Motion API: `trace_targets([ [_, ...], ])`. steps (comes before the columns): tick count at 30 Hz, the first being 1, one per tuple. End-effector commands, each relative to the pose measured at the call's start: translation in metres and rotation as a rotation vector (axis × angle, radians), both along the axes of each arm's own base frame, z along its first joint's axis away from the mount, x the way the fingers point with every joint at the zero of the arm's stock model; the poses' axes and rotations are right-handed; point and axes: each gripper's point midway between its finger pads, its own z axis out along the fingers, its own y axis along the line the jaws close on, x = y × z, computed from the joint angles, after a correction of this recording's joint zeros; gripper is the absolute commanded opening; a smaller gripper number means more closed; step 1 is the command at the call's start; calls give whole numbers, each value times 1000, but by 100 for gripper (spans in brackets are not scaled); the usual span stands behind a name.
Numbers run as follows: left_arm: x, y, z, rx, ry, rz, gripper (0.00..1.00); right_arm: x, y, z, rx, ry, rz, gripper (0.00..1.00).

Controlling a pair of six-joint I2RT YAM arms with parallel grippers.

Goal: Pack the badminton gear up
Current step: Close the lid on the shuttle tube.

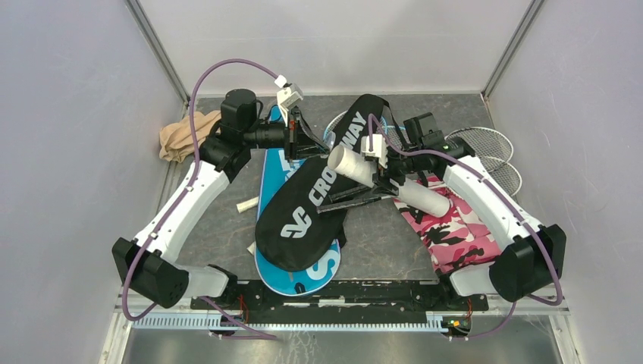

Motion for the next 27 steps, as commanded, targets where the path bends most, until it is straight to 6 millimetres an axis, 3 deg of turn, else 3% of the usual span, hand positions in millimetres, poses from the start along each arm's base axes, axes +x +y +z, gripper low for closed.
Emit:
trace_targets([
  [1, -17, 2, 20, -60, -2, -51, 2, 5, 11, 36, 81, -103, 29, 6],
  [16, -13, 3, -4, 8, 3, -37, 2, 7, 15, 39, 94, -77, 13, 7],
  [27, -13, -9, -18, 46, 11, -55, 2, 4, 17, 37, 87, -65, 28, 9],
])
